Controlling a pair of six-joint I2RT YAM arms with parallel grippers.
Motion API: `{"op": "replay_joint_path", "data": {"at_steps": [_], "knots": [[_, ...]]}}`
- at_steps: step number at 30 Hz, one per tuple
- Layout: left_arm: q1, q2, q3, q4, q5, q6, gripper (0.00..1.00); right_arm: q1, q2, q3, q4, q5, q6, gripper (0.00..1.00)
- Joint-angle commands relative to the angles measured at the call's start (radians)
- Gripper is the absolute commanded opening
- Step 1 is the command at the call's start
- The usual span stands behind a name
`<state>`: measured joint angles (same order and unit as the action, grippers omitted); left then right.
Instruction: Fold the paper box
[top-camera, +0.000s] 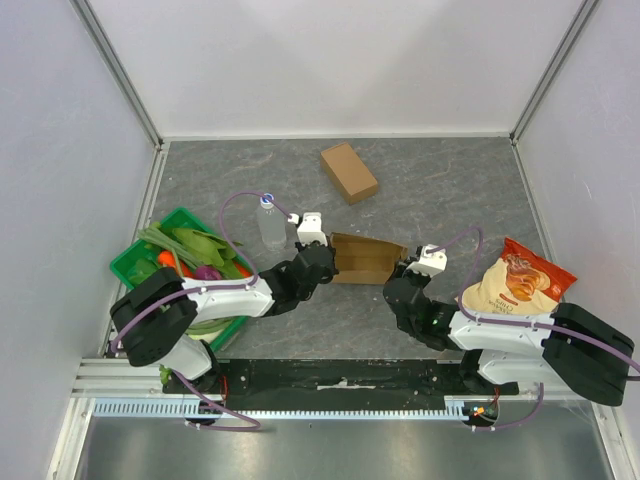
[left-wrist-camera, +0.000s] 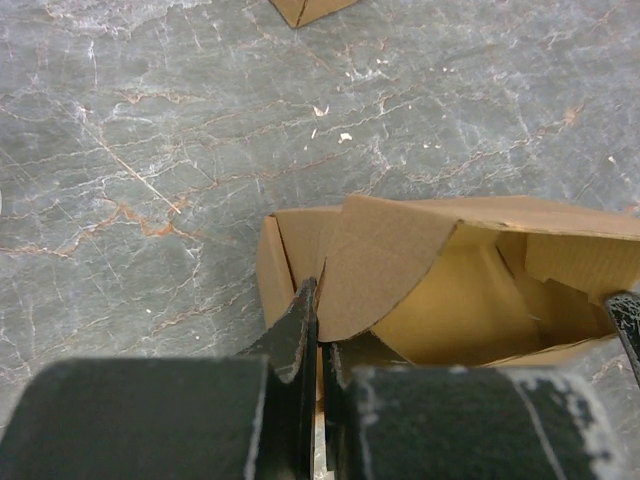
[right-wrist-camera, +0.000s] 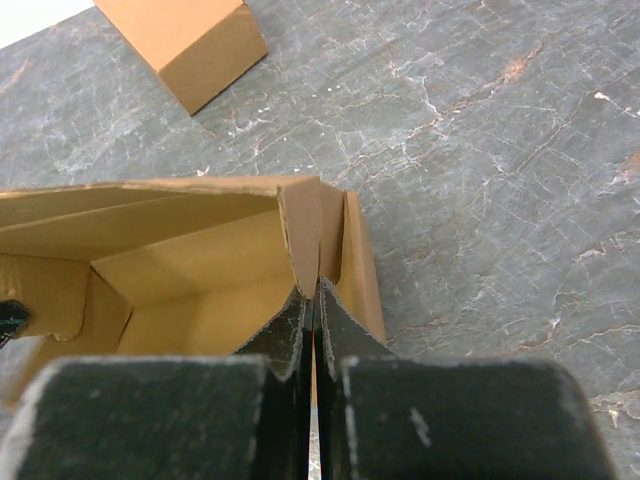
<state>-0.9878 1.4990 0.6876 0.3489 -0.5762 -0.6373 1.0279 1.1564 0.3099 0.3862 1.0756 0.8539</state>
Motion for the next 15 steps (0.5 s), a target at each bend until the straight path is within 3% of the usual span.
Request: {"op": "replay_joint_path", "data": {"at_steps": [1,9,12,14,15], "knots": [[-0.029,0.056,0.018,-0.047,0.001,-0.044,0.02,0.004,0.023,-0.020,0.005,0.001,0.037,0.00],[-0.046,0.033,-0.106,0.007,-0.085,-0.006,0.02,0.004,-0.061,-0.037,-0.069,-0.035,0.010,0.03],[-0.052,0.030,-0.111,0.001,-0.105,0.016,0.02,0.004,-0.150,0.020,-0.217,-0.173,-0.081,0.28],[-0.057,0.027,-0.111,-0.004,-0.114,0.014,0.02,0.004,-0.201,0.131,-0.484,-0.273,-0.064,0.50],[-0.057,0.027,-0.112,-0.005,-0.116,0.011,0.02,0.004,-0.217,0.165,-0.566,-0.310,-0.056,0.55]]}}
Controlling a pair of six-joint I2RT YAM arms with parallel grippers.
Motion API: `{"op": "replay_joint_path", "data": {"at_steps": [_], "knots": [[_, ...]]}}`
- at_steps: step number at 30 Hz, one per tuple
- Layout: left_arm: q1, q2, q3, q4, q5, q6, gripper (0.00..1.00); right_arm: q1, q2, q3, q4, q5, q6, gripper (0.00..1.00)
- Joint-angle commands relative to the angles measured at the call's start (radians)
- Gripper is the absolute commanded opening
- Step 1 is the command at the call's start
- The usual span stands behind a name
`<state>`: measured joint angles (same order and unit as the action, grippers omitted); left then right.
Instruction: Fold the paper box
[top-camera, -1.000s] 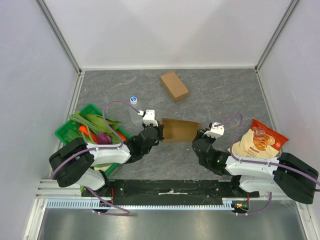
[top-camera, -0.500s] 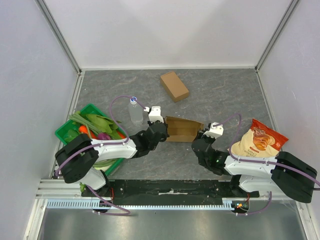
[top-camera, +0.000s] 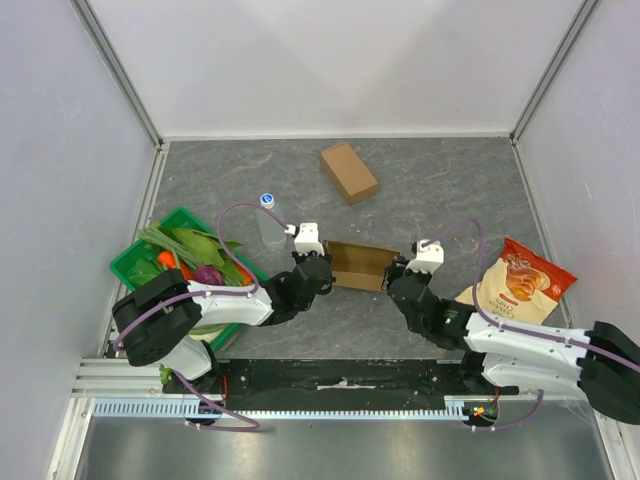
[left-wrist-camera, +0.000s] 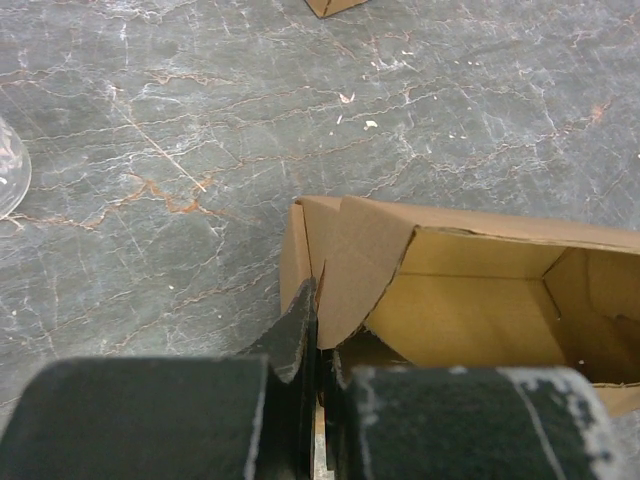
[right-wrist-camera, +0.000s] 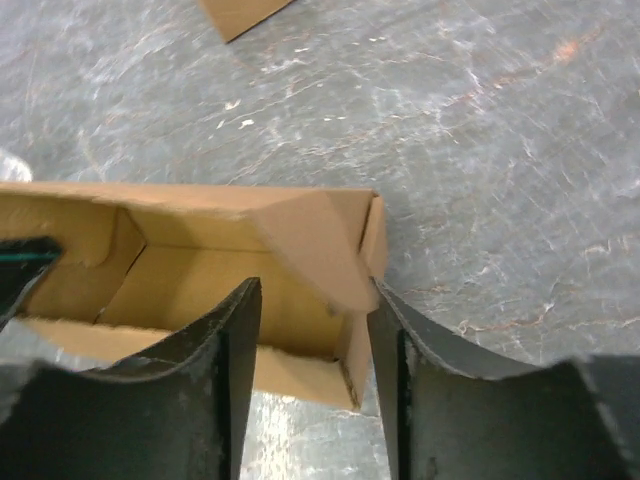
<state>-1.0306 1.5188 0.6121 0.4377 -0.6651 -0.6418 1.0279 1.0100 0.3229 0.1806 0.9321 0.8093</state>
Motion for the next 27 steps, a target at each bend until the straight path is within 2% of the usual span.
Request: {"op": "replay_joint_path", "data": {"at_steps": [1,2,4,5,9,11,13,14,15,17,18,21,27], "knots": [[-0.014,0.007,-0.037,-0.096,-0.028,0.011,0.02,0.004,-0.112,0.203,-0.439,-0.206,-0.003,0.61],[-0.016,0.006,-0.037,-0.096,-0.031,0.011,0.02,0.004,-0.140,0.217,-0.540,-0.298,-0.018,0.68],[-0.020,0.009,-0.031,-0.096,-0.031,0.014,0.02,0.004,-0.236,0.263,-0.642,-0.370,-0.035,0.70],[-0.022,0.011,-0.028,-0.096,-0.031,0.019,0.02,0.001,-0.269,0.280,-0.700,-0.444,-0.065,0.76],[-0.040,0.017,-0.020,-0.097,-0.047,0.024,0.02,-0.018,-0.289,0.555,-0.813,-0.455,-0.062,0.79],[-0.049,0.026,-0.014,-0.097,-0.056,0.027,0.02,-0.043,-0.211,0.649,-0.807,-0.475,-0.061,0.83],[-0.054,0.035,-0.011,-0.102,-0.060,0.027,0.02,-0.153,-0.049,0.786,-0.785,-0.626,-0.088,0.85],[-0.054,0.041,-0.008,-0.103,-0.062,0.028,0.02,-0.254,0.005,0.810,-0.759,-0.698,-0.090,0.84],[-0.057,0.044,-0.006,-0.106,-0.062,0.030,0.02,-0.299,0.086,0.830,-0.722,-0.863,-0.079,0.83],[-0.057,0.046,-0.006,-0.113,-0.067,0.030,0.02,-0.383,0.142,0.796,-0.591,-0.929,-0.041,0.81],[-0.059,0.044,-0.006,-0.113,-0.065,0.028,0.02,-0.411,0.200,0.780,-0.540,-1.057,0.012,0.81],[-0.060,0.043,-0.014,-0.114,-0.060,0.031,0.02,-0.445,0.290,0.673,-0.206,-1.278,0.173,0.75],[-0.060,0.018,-0.040,-0.132,-0.054,0.019,0.02,-0.445,0.314,0.418,0.170,-1.326,0.326,0.71]]}}
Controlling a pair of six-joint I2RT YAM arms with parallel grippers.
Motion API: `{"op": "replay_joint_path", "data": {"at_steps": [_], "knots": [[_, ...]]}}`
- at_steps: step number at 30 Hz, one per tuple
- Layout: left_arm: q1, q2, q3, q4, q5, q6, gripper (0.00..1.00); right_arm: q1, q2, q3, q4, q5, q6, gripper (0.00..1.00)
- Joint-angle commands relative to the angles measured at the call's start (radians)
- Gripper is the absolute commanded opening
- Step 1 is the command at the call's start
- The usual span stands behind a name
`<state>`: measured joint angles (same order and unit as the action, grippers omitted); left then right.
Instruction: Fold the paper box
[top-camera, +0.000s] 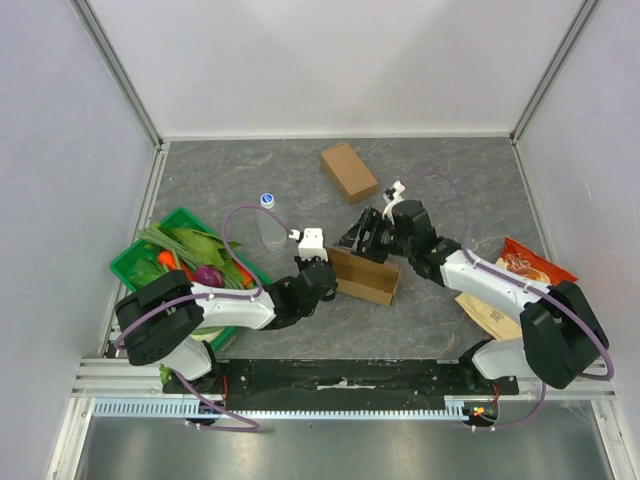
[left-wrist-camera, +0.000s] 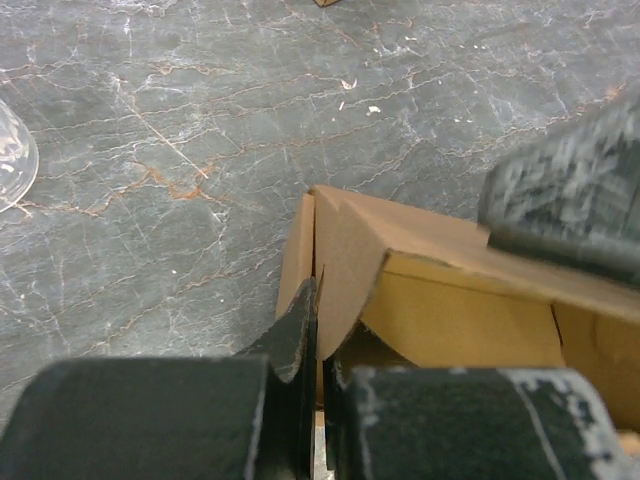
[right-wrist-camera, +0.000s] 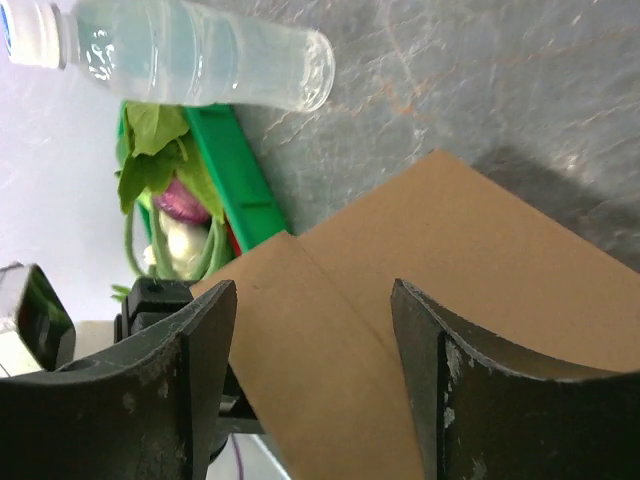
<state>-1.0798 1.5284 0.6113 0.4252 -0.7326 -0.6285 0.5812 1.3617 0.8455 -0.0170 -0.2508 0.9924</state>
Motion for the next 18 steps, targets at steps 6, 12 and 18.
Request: {"op": "replay_joint_path", "data": {"at_steps": [6,12,18], "knots": [[-0.015,-0.031,-0.070,-0.170,0.104,-0.045,0.26,0.003,0.002,-0.293,0.654,-0.160,0.256,0.70],[-0.020,-0.189,-0.096,-0.344,0.165,-0.132,0.43,0.006,0.017,-0.361,0.747,-0.160,0.276,0.68],[-0.022,-0.416,-0.076,-0.546,0.258,-0.115,0.55,0.012,0.005,-0.346,0.669,-0.162,0.155,0.68]]}}
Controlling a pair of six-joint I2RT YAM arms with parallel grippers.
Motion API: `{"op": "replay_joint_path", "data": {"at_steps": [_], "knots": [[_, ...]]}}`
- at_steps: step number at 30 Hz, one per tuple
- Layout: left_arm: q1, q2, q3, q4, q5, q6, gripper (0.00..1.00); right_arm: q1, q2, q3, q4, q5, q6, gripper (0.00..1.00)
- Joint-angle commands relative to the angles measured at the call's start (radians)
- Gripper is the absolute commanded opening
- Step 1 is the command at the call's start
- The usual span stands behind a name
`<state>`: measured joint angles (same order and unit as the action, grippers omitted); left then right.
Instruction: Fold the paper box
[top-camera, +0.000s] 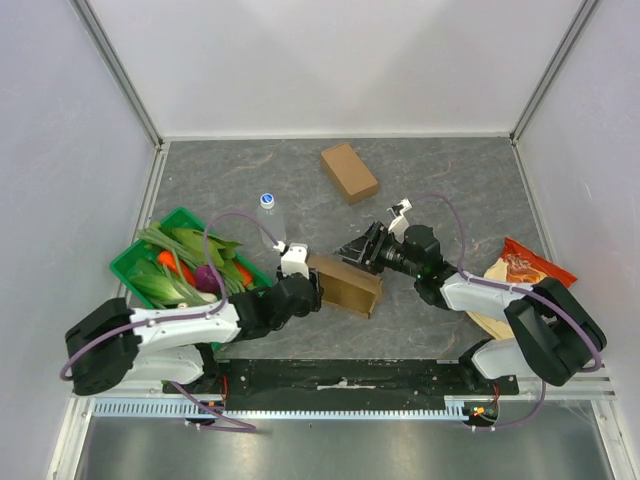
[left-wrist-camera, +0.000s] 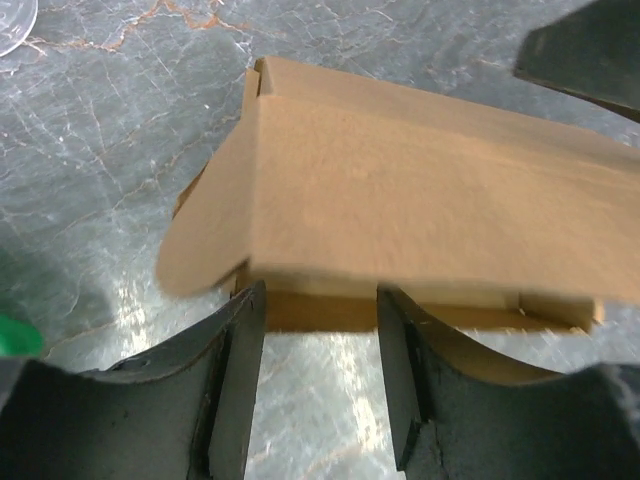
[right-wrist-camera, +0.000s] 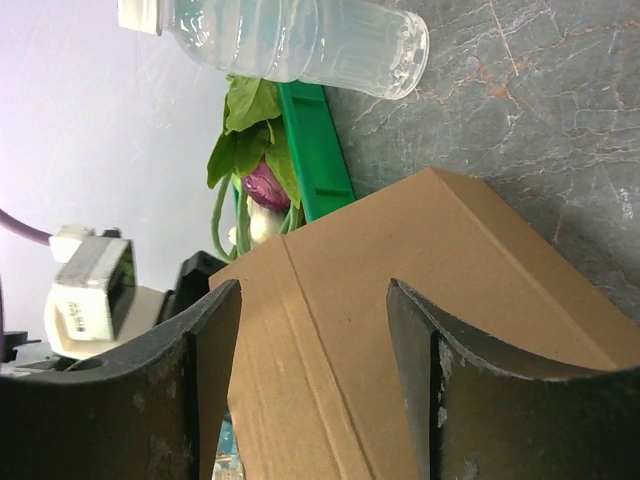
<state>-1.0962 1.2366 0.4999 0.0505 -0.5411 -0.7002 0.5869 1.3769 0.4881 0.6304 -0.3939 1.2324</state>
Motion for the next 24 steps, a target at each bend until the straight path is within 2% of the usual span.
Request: {"op": "replay_joint_path", "data": {"at_steps": [1,4,6,8,10,11,12,14,15,18,20,24], "knots": [[-0.005,-0.155,0.029,-0.188,0.079,-0.050,0.55,0.014,-0.012,0.027,0.003,-0.020,-0.109,0.68],[-0.005,-0.255,-0.035,-0.123,0.121,-0.025,0.54,0.034,-0.021,0.065,-0.044,-0.046,-0.236,0.69],[-0.005,-0.291,-0.034,-0.165,0.156,-0.033,0.54,0.042,-0.036,0.101,-0.169,-0.031,-0.318,0.71],[-0.005,-0.380,-0.052,-0.153,0.226,0.005,0.52,0.050,-0.047,0.147,-0.242,-0.023,-0.421,0.72],[-0.005,-0.504,-0.092,-0.138,0.357,0.043,0.50,0.060,-0.052,0.182,-0.326,-0.014,-0.491,0.71],[-0.005,-0.546,-0.096,-0.143,0.398,0.088,0.44,0.068,-0.050,0.196,-0.351,-0.014,-0.517,0.71],[-0.005,-0.590,-0.078,-0.197,0.450,0.105,0.42,0.079,-0.049,0.211,-0.401,-0.008,-0.542,0.69],[-0.004,-0.669,-0.019,-0.291,0.446,0.135,0.42,0.120,-0.045,0.260,-0.492,0.047,-0.608,0.63],[-0.004,-0.675,0.070,-0.389,0.410,0.143,0.42,0.138,-0.044,0.276,-0.518,0.065,-0.632,0.61],[0.018,-0.567,0.296,-0.510,0.323,0.146,0.42,0.218,-0.035,0.302,-0.567,0.130,-0.683,0.55],[0.074,-0.396,0.440,-0.529,0.354,0.120,0.41,0.246,-0.029,0.293,-0.578,0.180,-0.709,0.51],[0.188,-0.160,0.535,-0.470,0.434,0.093,0.35,0.278,-0.030,0.247,-0.565,0.228,-0.740,0.50]]}}
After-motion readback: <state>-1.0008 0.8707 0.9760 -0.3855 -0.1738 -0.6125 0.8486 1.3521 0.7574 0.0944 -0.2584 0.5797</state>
